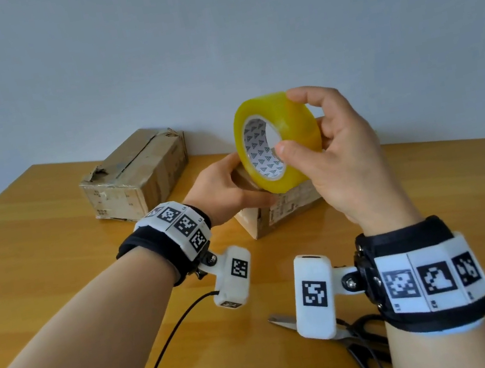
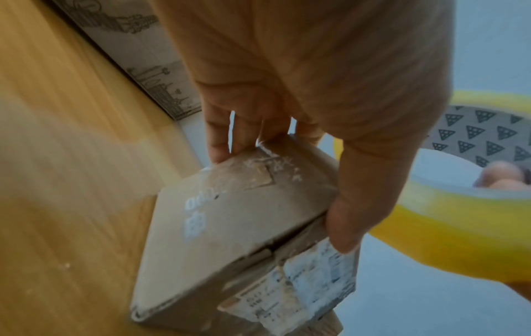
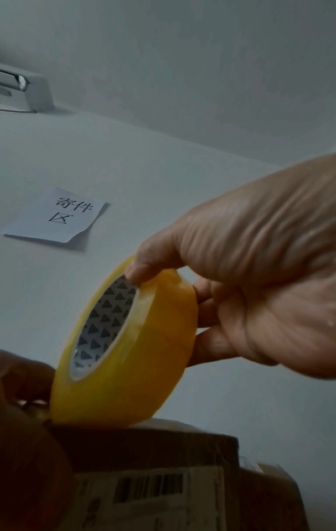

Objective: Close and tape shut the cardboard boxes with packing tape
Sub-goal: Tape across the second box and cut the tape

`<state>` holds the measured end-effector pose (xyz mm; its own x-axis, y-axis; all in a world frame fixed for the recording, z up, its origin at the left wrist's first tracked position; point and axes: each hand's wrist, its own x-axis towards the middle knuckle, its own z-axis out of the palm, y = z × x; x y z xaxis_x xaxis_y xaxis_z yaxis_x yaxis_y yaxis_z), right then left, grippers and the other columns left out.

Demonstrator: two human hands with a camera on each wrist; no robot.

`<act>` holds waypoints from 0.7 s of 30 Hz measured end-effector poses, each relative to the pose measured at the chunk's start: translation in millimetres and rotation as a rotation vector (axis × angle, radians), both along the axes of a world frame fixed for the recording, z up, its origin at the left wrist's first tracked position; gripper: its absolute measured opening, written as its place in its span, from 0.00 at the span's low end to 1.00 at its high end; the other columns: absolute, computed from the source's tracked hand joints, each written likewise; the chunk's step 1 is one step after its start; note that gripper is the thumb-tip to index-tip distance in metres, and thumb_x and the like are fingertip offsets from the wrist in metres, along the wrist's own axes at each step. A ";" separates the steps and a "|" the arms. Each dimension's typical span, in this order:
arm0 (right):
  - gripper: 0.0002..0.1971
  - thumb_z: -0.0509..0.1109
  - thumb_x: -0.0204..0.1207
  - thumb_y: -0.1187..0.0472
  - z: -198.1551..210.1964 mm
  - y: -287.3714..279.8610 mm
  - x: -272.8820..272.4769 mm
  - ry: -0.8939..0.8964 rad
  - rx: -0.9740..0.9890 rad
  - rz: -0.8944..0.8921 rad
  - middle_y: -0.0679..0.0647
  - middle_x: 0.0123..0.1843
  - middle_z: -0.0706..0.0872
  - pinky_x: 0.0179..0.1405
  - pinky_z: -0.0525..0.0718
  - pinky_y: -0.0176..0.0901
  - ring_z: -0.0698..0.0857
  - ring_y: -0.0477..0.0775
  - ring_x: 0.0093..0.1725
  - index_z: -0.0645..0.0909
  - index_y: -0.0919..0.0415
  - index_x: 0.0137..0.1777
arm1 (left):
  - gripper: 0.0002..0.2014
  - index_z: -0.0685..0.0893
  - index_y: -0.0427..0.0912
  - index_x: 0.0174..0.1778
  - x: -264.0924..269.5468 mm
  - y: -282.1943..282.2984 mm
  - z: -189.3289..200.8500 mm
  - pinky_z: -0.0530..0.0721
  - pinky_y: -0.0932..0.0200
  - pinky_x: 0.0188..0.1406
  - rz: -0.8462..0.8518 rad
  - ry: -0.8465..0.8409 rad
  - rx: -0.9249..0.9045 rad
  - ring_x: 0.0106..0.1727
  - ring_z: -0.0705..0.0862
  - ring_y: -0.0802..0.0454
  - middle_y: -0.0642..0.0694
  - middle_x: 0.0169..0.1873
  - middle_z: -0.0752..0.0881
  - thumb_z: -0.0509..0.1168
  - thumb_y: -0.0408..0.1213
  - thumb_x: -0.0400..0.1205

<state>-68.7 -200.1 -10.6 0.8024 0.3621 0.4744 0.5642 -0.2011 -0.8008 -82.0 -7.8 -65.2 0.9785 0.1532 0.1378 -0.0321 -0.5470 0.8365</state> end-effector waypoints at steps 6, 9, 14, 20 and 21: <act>0.23 0.78 0.78 0.59 6.9 -18.8 2.5 0.050 -0.048 0.019 0.47 0.49 0.93 0.45 0.93 0.53 0.92 0.47 0.45 0.79 0.39 0.69 | 0.32 0.82 0.63 0.69 0.5 11.8 -2.6 0.82 0.63 0.44 0.061 -0.029 0.083 0.42 0.85 0.65 0.57 0.43 0.90 0.80 0.54 0.67; 0.23 0.78 0.77 0.60 7.3 -21.0 3.5 0.059 -0.066 0.019 0.49 0.47 0.93 0.44 0.93 0.58 0.92 0.51 0.43 0.79 0.38 0.67 | 0.25 0.84 0.65 0.64 0.0 9.5 -2.1 0.82 0.63 0.43 0.034 -0.057 0.139 0.43 0.85 0.66 0.59 0.43 0.90 0.78 0.55 0.70; 0.25 0.79 0.76 0.61 7.9 -23.3 3.9 0.079 -0.089 0.029 0.52 0.46 0.92 0.45 0.92 0.62 0.92 0.54 0.42 0.77 0.37 0.67 | 0.29 0.76 0.76 0.68 6.4 9.6 -9.6 0.80 0.41 0.67 0.009 -0.028 0.305 0.72 0.77 0.48 0.54 0.72 0.78 0.68 0.71 0.68; 0.27 0.79 0.77 0.59 8.3 -23.2 3.6 0.135 -0.086 0.032 0.51 0.49 0.92 0.51 0.92 0.60 0.92 0.51 0.46 0.75 0.36 0.70 | 0.31 0.73 0.79 0.70 3.2 10.0 -3.0 0.70 0.40 0.78 -0.013 -0.011 0.342 0.84 0.63 0.49 0.56 0.86 0.58 0.67 0.68 0.69; 0.28 0.80 0.77 0.58 8.2 -23.9 3.7 0.144 -0.090 0.036 0.50 0.50 0.93 0.52 0.92 0.59 0.92 0.49 0.47 0.74 0.36 0.71 | 0.29 0.75 0.77 0.70 3.0 9.3 -1.9 0.73 0.41 0.75 -0.019 -0.028 0.354 0.80 0.68 0.50 0.58 0.83 0.64 0.67 0.67 0.69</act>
<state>-65.0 -224.0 -2.4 0.8453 0.4279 0.3199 0.4533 -0.2573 -0.8534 -78.9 1.5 -67.1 0.9757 0.0732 0.2064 -0.0655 -0.8019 0.5939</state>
